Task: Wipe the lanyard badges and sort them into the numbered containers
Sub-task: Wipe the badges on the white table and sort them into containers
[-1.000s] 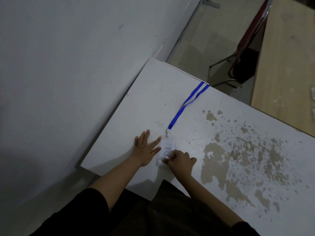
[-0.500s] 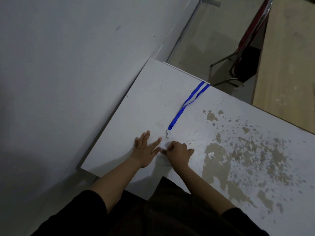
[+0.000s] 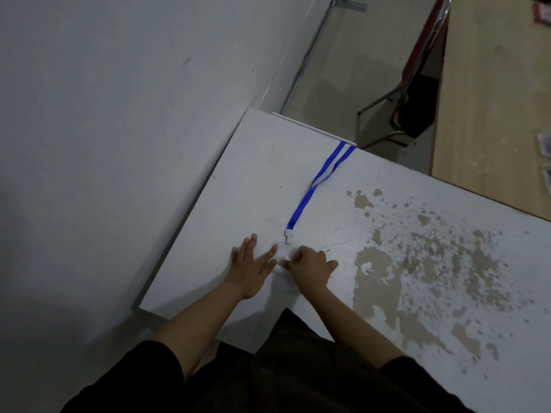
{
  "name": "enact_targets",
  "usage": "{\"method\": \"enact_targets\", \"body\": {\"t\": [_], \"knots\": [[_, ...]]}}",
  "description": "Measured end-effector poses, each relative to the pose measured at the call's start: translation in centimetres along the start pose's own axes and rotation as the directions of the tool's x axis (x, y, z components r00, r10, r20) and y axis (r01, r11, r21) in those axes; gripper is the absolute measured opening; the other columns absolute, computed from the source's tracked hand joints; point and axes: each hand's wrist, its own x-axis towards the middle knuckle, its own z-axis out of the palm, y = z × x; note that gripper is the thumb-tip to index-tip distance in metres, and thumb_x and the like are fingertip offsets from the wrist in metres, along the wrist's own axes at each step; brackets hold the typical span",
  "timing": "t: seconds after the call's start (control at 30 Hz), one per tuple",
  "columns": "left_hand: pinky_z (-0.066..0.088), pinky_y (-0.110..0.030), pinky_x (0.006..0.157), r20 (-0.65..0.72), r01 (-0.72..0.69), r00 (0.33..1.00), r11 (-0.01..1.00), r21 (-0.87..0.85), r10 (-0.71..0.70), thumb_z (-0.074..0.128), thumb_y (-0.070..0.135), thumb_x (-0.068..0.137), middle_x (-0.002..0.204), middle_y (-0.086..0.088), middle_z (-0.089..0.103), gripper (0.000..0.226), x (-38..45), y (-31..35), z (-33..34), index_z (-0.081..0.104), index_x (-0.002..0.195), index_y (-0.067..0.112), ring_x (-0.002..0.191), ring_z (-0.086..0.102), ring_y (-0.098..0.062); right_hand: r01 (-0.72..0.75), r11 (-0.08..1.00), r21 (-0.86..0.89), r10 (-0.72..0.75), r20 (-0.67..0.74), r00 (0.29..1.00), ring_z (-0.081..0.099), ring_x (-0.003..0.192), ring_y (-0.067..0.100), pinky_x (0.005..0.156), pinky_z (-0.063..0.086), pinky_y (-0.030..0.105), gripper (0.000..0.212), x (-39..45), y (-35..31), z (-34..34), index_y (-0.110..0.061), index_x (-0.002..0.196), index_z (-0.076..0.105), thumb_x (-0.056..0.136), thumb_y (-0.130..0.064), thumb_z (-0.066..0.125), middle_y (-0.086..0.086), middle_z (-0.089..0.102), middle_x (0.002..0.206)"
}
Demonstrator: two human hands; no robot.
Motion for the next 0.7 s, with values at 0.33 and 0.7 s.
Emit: {"method": "enact_targets", "body": {"t": [0.33,0.7], "knots": [[-0.013,-0.046,0.118,0.006,0.002,1.000,0.999,-0.041,-0.002,0.013,0.051,0.102,0.160,-0.010,-0.022,0.051,-0.2,0.2,-0.4,-0.002,0.151,0.047,0.146,-0.023,-0.026,-0.066,0.996,-0.059,0.064,-0.036,0.997,0.055,0.099,0.020,0.091,0.029,0.042,0.035,-0.3,1.4,-1.7,-0.026,0.089,0.064,0.082,-0.060,0.063,-0.004,0.065,0.092],[-0.005,-0.050,0.118,-0.100,0.062,0.993,0.998,-0.010,-0.063,0.032,0.058,0.097,0.161,-0.012,-0.012,0.060,0.5,1.0,0.3,0.011,0.152,0.043,0.148,-0.013,-0.031,-0.100,0.995,0.031,0.100,-0.020,0.995,0.057,0.087,0.016,0.086,0.029,0.039,0.031,-4.3,5.6,-1.8,-0.024,0.082,0.056,0.081,-0.053,0.067,-0.008,0.061,0.085]]}}
